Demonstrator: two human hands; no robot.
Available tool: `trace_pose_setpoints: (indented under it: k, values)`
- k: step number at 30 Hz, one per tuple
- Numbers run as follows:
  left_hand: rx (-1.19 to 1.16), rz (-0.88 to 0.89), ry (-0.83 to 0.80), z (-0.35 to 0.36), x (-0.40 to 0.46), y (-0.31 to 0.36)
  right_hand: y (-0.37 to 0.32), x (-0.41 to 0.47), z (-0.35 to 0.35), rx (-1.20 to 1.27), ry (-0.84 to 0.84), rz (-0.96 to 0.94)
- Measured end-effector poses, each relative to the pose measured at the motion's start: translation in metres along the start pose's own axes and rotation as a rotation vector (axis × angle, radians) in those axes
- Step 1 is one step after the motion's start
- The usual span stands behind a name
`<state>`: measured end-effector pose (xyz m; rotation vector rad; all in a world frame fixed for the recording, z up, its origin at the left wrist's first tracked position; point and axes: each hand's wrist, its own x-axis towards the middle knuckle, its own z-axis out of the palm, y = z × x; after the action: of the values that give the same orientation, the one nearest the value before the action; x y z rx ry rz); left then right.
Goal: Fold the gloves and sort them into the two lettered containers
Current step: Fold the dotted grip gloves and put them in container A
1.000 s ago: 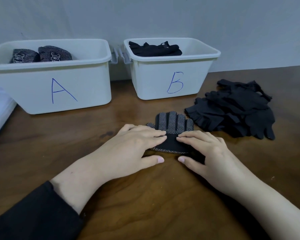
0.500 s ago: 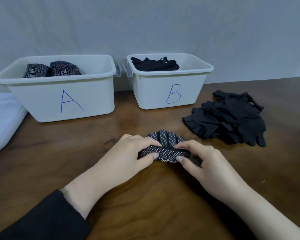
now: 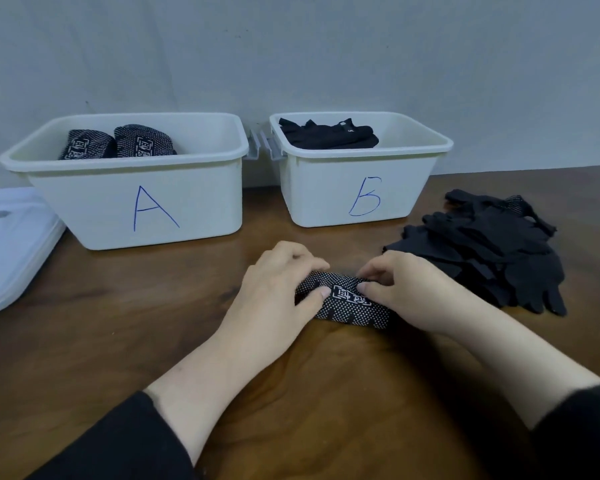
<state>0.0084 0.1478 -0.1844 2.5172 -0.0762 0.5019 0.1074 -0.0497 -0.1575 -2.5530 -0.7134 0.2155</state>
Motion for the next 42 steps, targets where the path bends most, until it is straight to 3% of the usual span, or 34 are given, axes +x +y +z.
trace_pose_setpoints:
  k: [4, 9, 15, 18, 23, 28, 35, 38, 42]
  values:
    - [0.086, 0.123, -0.182, 0.001, -0.003, -0.002, -0.012, 0.015, -0.011, -0.108, -0.130, -0.035]
    - [0.073, 0.121, -0.192, 0.002, -0.002, -0.007, -0.036, 0.031, -0.031, -0.135, -0.399, -0.049]
    - [-0.295, -0.055, -0.064, -0.003, -0.001, -0.009, -0.048, 0.047, -0.022, -0.174, -0.497, -0.035]
    - [-0.468, -0.236, 0.094, -0.010, 0.001, -0.009, -0.041, 0.041, -0.024, -0.010, -0.480, 0.013]
    - [-0.942, -0.632, 0.333, -0.012, 0.005, -0.004, -0.034, 0.025, -0.020, 0.495, -0.161, 0.123]
    - [-1.430, -0.771, 0.112, -0.022, 0.007, 0.015, -0.053, 0.010, -0.010, 0.750, -0.057, 0.108]
    - [-1.553, -0.737, 0.029, -0.041, 0.012, 0.017, -0.076, -0.005, -0.006, 0.957, -0.083, 0.176]
    - [-1.487, -0.727, 0.026, -0.047, 0.015, 0.014, -0.084, -0.011, -0.014, 1.037, -0.218, 0.183]
    - [-1.361, -0.653, 0.037, -0.057, 0.016, 0.012, -0.089, -0.012, -0.020, 1.100, -0.255, 0.180]
